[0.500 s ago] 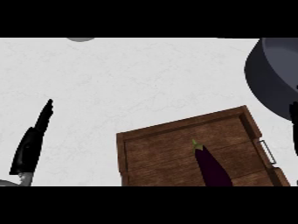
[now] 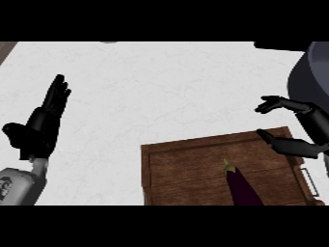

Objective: Pick the eggplant from the tray and place it in the pot

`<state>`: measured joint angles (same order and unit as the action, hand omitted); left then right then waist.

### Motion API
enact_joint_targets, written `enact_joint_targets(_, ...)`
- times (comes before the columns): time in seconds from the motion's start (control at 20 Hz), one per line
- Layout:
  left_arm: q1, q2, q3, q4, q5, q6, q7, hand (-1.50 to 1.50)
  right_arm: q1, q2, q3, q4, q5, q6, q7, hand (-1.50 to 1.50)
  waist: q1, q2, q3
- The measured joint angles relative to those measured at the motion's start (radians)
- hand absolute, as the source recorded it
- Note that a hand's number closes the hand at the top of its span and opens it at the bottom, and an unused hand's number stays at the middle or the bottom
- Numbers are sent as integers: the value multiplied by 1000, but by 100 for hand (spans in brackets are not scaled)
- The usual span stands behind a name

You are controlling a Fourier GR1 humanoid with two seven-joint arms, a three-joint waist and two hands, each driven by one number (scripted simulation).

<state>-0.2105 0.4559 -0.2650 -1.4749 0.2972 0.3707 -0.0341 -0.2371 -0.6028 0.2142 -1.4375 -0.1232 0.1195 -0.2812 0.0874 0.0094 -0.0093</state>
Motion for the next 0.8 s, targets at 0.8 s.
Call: enact_joint_targets(0.8, 1, 12, 114, -96, 65, 1, 136, 0, -390, -61, 139, 212, 76, 535, -107, -150, -69, -11, 8)
